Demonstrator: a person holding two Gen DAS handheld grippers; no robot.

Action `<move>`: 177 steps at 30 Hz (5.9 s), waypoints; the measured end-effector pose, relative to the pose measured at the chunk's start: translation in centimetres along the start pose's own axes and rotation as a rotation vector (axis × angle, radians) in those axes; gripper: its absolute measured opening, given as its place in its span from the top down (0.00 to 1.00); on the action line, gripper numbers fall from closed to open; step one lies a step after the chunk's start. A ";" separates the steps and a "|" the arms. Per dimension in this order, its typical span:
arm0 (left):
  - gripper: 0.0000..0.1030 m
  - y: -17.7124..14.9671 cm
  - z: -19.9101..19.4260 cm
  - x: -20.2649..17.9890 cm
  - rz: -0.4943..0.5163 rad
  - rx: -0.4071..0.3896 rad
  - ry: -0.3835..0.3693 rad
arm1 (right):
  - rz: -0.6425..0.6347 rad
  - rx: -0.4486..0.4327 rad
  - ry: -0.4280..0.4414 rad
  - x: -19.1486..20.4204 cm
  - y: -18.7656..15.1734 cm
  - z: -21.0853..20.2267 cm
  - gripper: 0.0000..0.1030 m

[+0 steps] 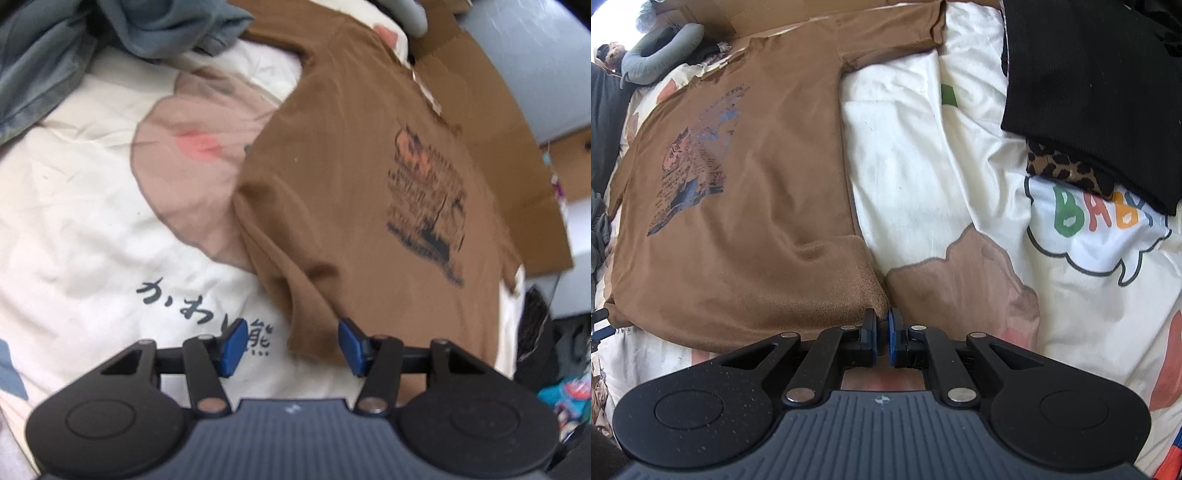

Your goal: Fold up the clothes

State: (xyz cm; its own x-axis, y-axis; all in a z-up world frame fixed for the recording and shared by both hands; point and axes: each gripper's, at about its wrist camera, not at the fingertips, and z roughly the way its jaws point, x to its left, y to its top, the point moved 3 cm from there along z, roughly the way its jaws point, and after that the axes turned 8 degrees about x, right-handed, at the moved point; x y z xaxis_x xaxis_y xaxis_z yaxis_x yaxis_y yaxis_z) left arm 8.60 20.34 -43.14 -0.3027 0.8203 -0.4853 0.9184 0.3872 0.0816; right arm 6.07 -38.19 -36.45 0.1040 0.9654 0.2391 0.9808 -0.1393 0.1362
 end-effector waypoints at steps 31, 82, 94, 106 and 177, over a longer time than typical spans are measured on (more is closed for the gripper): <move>0.98 3.1 -8.6 -3.1 0.299 0.037 0.055 | -0.065 -0.052 0.064 1.0 -0.3 -4.7 0.96; 0.79 8.1 -3.0 -0.1 0.148 0.008 0.062 | -0.050 0.017 -0.060 0.9 8.0 4.0 0.96; 0.79 5.9 -1.2 1.5 0.187 0.049 0.055 | -0.063 0.038 -0.086 1.1 8.1 4.3 0.96; 0.79 5.8 1.9 0.7 0.280 0.053 0.112 | -0.092 0.050 -0.118 1.8 8.1 4.3 0.96; 0.95 -0.2 -12.5 -0.9 0.142 0.048 0.166 | 0.117 -0.101 0.171 -5.0 -6.3 -3.4 1.00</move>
State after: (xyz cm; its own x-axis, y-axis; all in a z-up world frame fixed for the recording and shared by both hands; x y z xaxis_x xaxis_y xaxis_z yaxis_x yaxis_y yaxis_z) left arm 5.49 24.76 -31.83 -0.2040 0.9246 -0.3217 0.9645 0.2460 0.0956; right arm -1.20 -42.92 -35.24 0.1783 0.8909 0.4176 0.9414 -0.2780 0.1910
